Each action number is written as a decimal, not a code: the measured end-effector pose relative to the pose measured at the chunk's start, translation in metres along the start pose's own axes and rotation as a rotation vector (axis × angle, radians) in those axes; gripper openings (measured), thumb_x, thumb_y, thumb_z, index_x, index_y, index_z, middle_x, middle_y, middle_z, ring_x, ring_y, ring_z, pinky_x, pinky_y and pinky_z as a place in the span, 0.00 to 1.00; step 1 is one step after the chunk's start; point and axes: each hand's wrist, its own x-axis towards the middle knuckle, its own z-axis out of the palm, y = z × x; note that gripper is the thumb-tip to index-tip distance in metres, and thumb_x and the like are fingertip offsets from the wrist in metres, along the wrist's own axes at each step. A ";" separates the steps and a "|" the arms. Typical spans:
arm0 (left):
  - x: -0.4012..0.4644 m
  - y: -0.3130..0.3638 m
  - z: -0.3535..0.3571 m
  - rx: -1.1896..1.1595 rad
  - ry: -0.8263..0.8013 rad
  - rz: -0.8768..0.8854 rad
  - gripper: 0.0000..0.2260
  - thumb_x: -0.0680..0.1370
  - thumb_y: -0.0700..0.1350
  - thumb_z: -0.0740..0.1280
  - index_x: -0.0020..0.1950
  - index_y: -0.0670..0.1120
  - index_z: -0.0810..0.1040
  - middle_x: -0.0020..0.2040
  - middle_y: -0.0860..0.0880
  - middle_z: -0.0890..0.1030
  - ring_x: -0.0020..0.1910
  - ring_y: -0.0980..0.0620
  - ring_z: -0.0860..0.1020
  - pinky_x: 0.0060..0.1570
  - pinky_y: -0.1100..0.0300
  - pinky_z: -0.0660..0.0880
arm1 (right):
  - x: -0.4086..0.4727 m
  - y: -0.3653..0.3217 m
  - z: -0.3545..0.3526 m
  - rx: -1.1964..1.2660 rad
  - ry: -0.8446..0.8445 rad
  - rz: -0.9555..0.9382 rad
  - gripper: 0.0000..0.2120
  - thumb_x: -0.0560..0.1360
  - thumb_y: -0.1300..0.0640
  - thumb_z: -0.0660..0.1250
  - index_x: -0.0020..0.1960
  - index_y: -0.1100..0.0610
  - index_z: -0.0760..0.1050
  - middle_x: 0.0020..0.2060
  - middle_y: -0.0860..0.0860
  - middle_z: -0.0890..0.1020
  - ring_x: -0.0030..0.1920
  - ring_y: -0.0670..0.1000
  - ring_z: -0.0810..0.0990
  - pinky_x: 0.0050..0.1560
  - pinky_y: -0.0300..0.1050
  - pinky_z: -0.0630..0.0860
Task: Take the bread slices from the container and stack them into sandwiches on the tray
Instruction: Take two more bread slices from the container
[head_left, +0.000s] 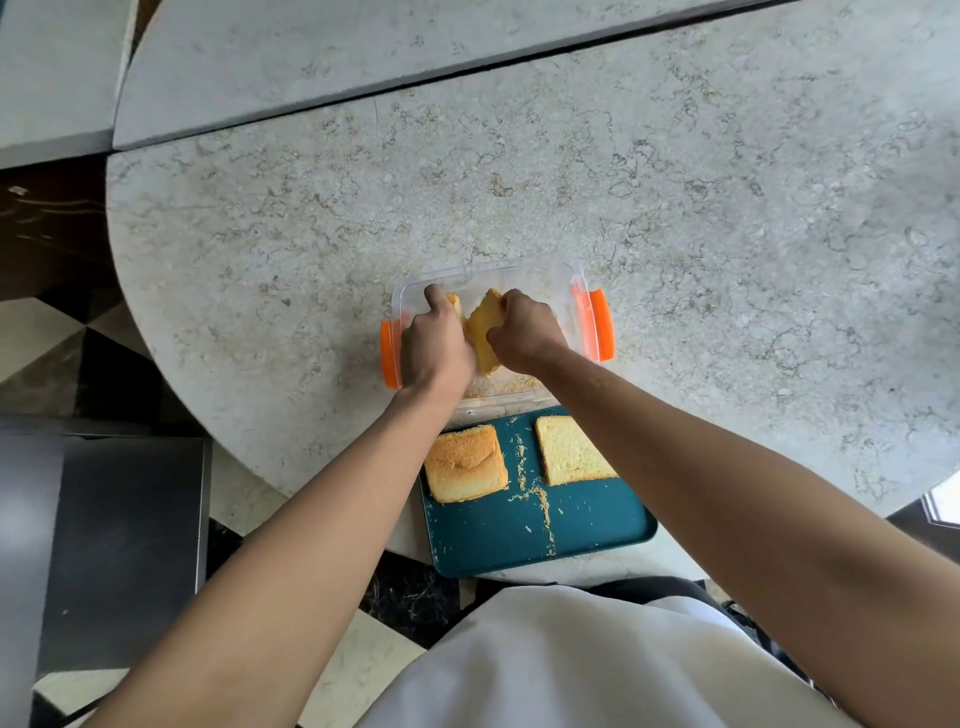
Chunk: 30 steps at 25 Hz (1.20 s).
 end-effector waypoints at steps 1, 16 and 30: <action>-0.002 -0.001 -0.001 -0.026 0.008 0.000 0.19 0.75 0.33 0.66 0.65 0.38 0.65 0.44 0.36 0.83 0.35 0.40 0.76 0.31 0.52 0.68 | -0.002 0.000 -0.001 0.003 0.005 -0.005 0.16 0.75 0.61 0.63 0.62 0.60 0.72 0.55 0.59 0.80 0.52 0.60 0.80 0.49 0.55 0.81; -0.059 -0.053 -0.053 -0.619 0.202 -0.100 0.19 0.70 0.41 0.69 0.60 0.49 0.74 0.51 0.47 0.85 0.46 0.47 0.83 0.44 0.56 0.78 | -0.089 -0.002 -0.026 0.317 0.197 -0.170 0.11 0.74 0.60 0.66 0.56 0.60 0.75 0.41 0.52 0.79 0.40 0.53 0.77 0.35 0.46 0.72; -0.184 -0.104 -0.016 -1.453 -0.153 -0.310 0.16 0.73 0.29 0.71 0.55 0.45 0.77 0.51 0.45 0.86 0.49 0.47 0.86 0.37 0.51 0.83 | -0.195 0.094 0.010 0.761 0.257 0.100 0.12 0.74 0.62 0.68 0.56 0.62 0.79 0.51 0.62 0.84 0.48 0.58 0.83 0.55 0.60 0.80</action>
